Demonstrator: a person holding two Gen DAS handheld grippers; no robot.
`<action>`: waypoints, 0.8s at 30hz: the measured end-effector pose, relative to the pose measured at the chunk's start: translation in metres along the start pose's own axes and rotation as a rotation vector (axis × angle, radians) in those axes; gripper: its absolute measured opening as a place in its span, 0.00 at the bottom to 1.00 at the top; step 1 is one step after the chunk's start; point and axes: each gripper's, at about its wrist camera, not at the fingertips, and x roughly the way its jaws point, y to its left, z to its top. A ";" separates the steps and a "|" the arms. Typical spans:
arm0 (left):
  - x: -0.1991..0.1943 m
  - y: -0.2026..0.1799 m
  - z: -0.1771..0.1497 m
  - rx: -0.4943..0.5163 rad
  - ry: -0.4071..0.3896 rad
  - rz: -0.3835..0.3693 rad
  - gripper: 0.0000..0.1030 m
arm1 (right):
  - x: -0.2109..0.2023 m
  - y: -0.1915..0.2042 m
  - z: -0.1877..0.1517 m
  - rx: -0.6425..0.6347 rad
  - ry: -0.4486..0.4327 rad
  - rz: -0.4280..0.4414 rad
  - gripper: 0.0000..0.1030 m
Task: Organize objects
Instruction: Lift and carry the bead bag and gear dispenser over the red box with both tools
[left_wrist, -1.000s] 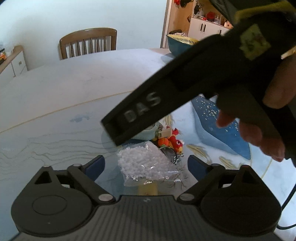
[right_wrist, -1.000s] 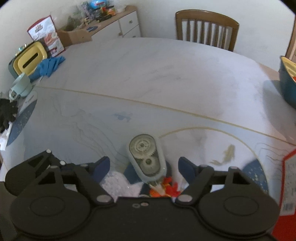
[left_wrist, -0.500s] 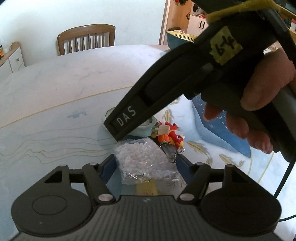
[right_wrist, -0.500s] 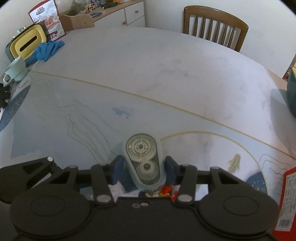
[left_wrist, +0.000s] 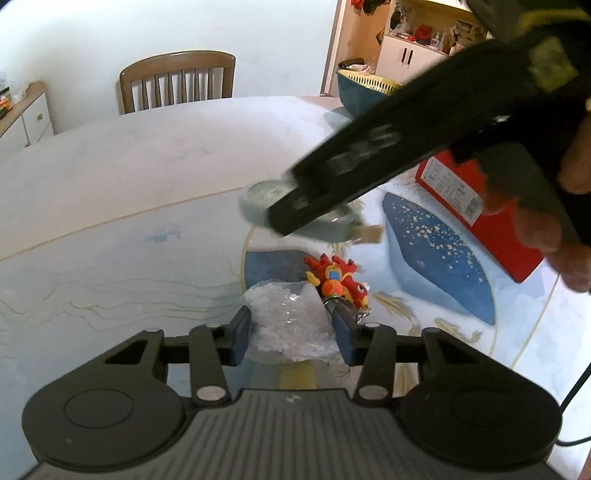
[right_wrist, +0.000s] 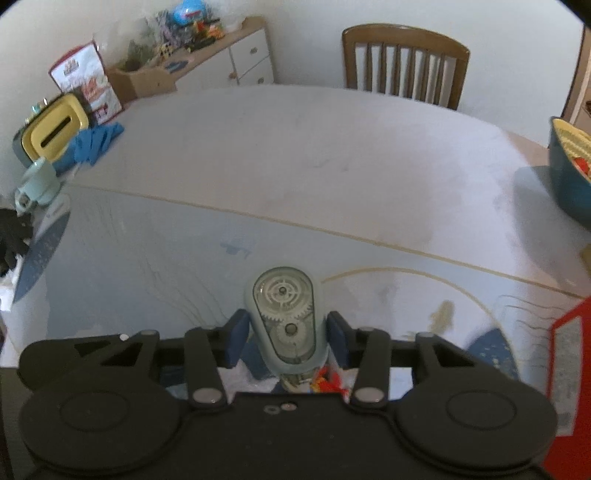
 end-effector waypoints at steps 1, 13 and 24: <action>0.000 0.002 0.003 0.002 -0.001 -0.002 0.44 | -0.007 -0.003 -0.001 0.005 -0.008 -0.003 0.43; -0.030 0.004 0.015 -0.041 -0.006 -0.025 0.38 | -0.083 -0.040 -0.036 0.094 -0.083 -0.024 0.43; -0.070 0.003 0.055 -0.089 -0.046 -0.066 0.38 | -0.155 -0.079 -0.068 0.169 -0.154 -0.065 0.43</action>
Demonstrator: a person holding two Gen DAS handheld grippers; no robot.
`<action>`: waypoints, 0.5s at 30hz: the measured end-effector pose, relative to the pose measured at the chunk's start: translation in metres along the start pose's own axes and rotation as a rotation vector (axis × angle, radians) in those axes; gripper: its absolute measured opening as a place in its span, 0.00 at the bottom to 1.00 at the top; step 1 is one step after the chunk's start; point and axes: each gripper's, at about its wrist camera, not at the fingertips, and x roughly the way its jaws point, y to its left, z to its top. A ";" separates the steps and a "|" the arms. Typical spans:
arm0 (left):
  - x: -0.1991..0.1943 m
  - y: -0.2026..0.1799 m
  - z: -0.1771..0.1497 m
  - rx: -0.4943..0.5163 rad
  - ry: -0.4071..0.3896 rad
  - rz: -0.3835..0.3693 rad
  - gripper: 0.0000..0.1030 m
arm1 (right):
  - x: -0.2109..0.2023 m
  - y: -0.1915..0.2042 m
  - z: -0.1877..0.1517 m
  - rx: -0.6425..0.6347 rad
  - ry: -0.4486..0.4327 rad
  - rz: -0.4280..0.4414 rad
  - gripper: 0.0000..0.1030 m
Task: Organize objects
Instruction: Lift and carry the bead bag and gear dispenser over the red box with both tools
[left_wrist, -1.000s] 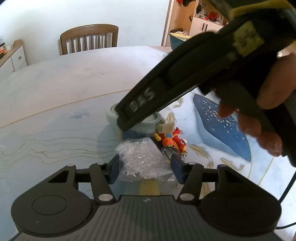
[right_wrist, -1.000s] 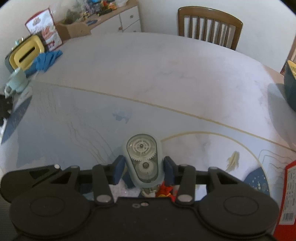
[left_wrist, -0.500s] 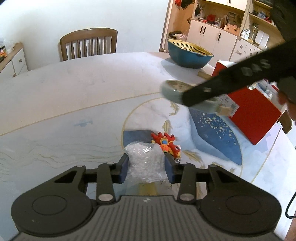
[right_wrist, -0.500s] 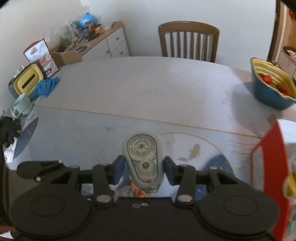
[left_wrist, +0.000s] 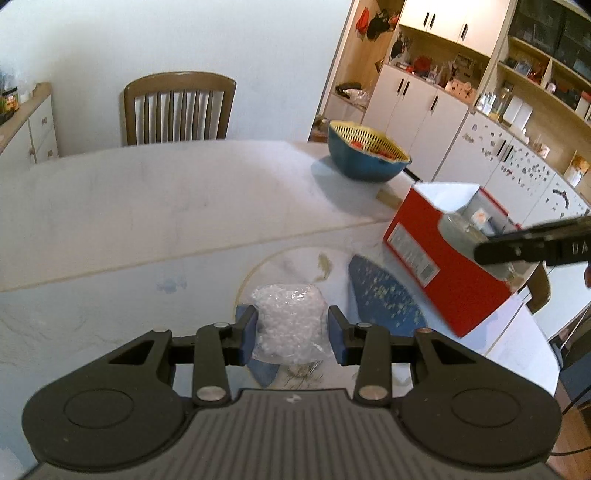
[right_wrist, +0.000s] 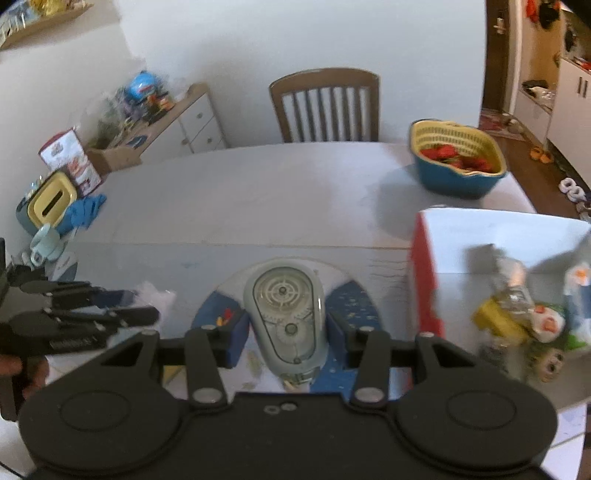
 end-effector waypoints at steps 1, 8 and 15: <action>-0.002 -0.002 0.004 -0.002 -0.003 0.001 0.38 | -0.006 -0.005 -0.001 0.004 -0.006 -0.007 0.43; -0.007 -0.029 0.032 0.005 -0.033 0.007 0.38 | -0.038 -0.047 -0.004 0.034 -0.050 -0.040 0.43; 0.001 -0.066 0.055 0.015 -0.044 0.013 0.38 | -0.059 -0.101 -0.008 0.083 -0.082 -0.082 0.43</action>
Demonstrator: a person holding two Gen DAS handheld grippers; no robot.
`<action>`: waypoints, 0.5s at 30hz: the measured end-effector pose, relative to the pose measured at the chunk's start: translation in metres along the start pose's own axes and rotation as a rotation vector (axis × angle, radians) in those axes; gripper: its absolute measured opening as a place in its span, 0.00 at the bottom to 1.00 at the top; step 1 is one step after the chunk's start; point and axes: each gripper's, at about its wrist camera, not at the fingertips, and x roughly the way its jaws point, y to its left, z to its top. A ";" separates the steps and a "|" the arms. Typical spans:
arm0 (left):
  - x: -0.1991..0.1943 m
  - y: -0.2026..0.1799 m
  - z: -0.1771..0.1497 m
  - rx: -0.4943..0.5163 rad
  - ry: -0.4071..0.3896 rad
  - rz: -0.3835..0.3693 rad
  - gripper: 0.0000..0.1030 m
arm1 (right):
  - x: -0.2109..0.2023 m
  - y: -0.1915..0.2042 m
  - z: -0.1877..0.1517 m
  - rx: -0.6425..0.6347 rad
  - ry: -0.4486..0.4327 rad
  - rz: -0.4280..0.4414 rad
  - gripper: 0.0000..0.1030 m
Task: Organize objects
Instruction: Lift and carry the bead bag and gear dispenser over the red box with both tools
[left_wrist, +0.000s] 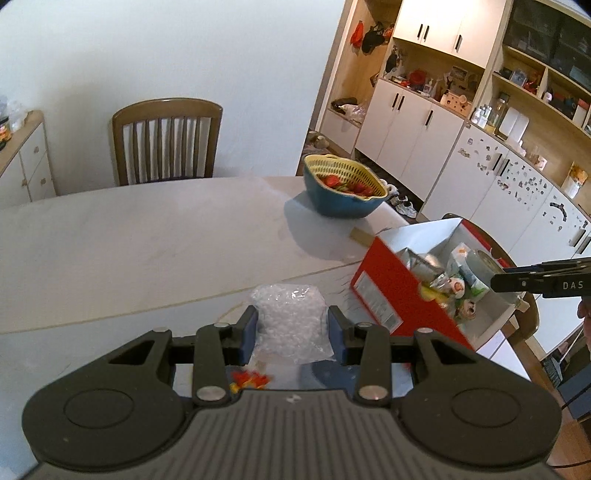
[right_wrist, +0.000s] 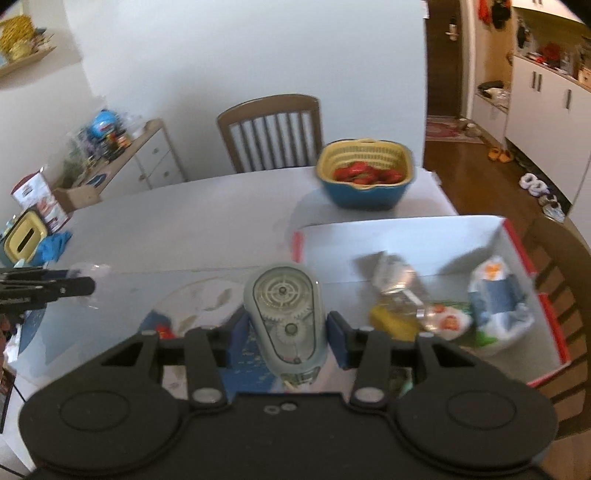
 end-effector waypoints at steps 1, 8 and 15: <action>0.002 -0.006 0.002 0.004 -0.001 0.000 0.38 | -0.002 -0.007 0.000 0.005 -0.004 -0.005 0.43; 0.027 -0.056 0.015 0.040 0.003 -0.018 0.38 | -0.010 -0.064 0.002 0.040 -0.025 -0.054 0.43; 0.062 -0.114 0.019 0.080 0.029 -0.060 0.38 | -0.010 -0.112 -0.001 0.063 -0.017 -0.094 0.43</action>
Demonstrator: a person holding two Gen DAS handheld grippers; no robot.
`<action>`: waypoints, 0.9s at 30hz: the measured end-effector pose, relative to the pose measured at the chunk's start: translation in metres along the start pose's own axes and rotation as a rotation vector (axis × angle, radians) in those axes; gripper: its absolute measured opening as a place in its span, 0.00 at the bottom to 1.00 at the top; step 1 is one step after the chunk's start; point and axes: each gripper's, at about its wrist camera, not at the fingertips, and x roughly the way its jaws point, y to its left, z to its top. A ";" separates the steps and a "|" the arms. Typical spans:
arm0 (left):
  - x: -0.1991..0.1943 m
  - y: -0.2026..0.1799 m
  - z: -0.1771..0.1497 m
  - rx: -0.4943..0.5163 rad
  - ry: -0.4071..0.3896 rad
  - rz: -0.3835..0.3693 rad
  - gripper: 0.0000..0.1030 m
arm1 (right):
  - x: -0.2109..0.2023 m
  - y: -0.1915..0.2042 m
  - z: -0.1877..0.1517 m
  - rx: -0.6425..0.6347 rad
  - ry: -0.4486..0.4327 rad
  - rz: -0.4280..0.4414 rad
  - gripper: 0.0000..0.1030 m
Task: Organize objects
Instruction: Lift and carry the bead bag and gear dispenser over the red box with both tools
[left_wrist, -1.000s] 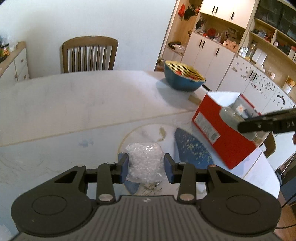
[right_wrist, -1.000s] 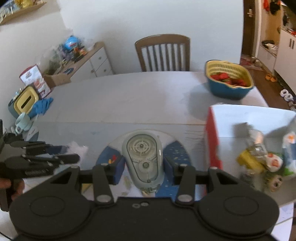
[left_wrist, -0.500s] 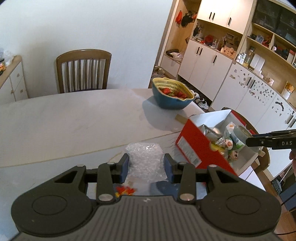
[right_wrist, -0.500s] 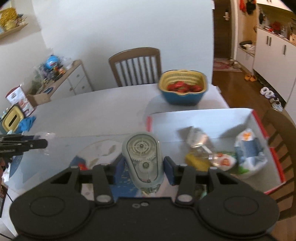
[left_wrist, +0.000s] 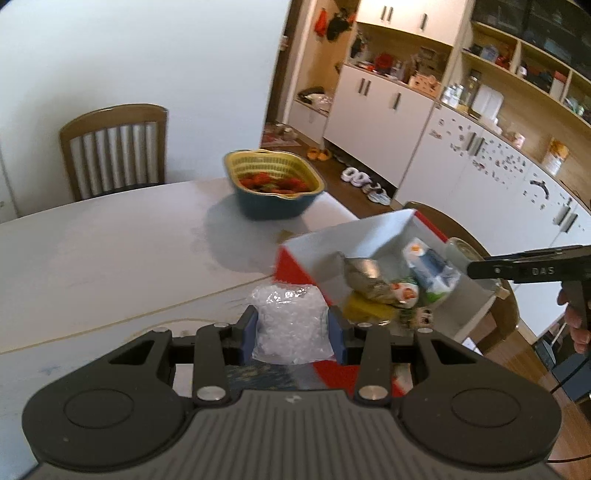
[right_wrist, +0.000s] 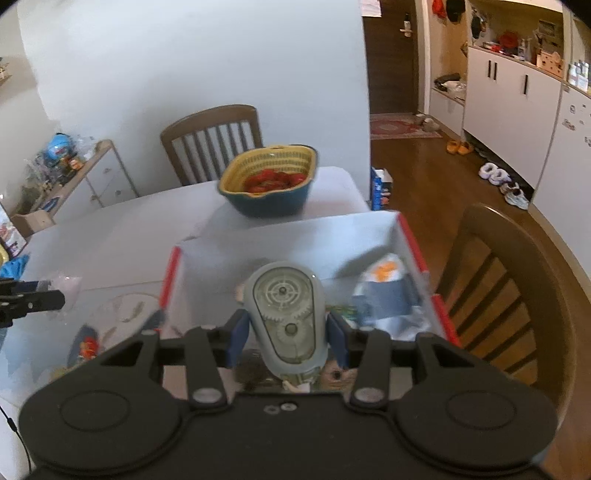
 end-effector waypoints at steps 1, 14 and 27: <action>0.005 -0.008 0.001 0.005 0.006 -0.007 0.38 | 0.001 -0.006 0.000 0.004 0.002 -0.004 0.43; 0.080 -0.094 0.008 0.108 0.102 -0.063 0.38 | 0.025 -0.056 -0.007 -0.005 0.059 -0.029 0.43; 0.146 -0.136 0.004 0.217 0.211 -0.048 0.38 | 0.060 -0.054 -0.017 -0.119 0.142 0.010 0.43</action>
